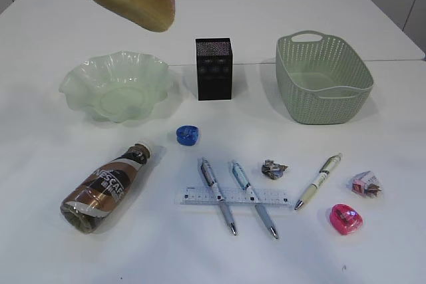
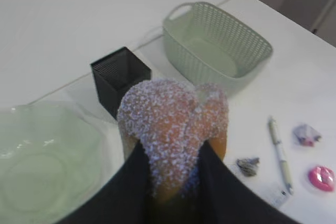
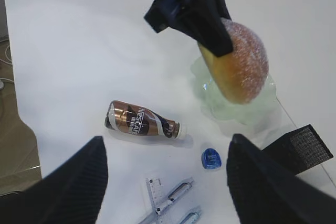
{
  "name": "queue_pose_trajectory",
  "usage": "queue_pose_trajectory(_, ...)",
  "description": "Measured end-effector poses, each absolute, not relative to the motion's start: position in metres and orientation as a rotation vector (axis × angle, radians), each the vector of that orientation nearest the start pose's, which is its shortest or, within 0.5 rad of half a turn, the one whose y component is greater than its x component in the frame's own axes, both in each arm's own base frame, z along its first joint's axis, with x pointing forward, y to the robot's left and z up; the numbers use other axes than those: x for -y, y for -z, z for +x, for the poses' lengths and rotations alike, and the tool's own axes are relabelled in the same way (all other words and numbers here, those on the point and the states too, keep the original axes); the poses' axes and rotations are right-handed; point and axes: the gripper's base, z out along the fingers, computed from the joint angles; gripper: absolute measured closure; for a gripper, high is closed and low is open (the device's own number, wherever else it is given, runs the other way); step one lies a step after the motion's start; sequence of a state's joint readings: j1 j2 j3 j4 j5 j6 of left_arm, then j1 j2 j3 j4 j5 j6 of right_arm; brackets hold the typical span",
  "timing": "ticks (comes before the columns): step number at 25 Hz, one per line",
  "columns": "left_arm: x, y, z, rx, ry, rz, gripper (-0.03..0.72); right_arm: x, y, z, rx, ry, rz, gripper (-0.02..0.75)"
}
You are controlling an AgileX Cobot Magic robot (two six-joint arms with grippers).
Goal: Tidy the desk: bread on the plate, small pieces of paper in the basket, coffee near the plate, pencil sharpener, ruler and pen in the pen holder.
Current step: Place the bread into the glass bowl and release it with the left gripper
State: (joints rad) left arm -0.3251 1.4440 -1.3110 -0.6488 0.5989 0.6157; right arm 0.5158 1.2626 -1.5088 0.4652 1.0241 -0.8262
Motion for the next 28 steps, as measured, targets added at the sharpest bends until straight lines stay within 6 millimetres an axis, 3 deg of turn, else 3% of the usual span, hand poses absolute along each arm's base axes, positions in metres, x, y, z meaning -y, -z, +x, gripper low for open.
queue_pose_trajectory(7,0.116,-0.369,0.328,-1.980,0.460,0.412,0.562,-0.153,-0.456,0.199,-1.751,-0.405,-1.304,0.185)
queue_pose_trajectory(14,0.115,-0.345,0.356,-1.970,0.408,0.309,0.564,-0.155,-0.453,0.203,-1.763,-0.409,-1.306,0.185)
queue_pose_trajectory(21,0.114,-0.306,0.381,-2.029,0.282,0.373,0.564,-0.155,-0.453,0.203,-1.766,-0.410,-1.306,0.184)
queue_pose_trajectory(28,0.100,-0.267,0.407,-2.078,0.217,0.289,0.564,-0.158,-0.447,0.210,-1.785,-0.405,-1.311,0.184)
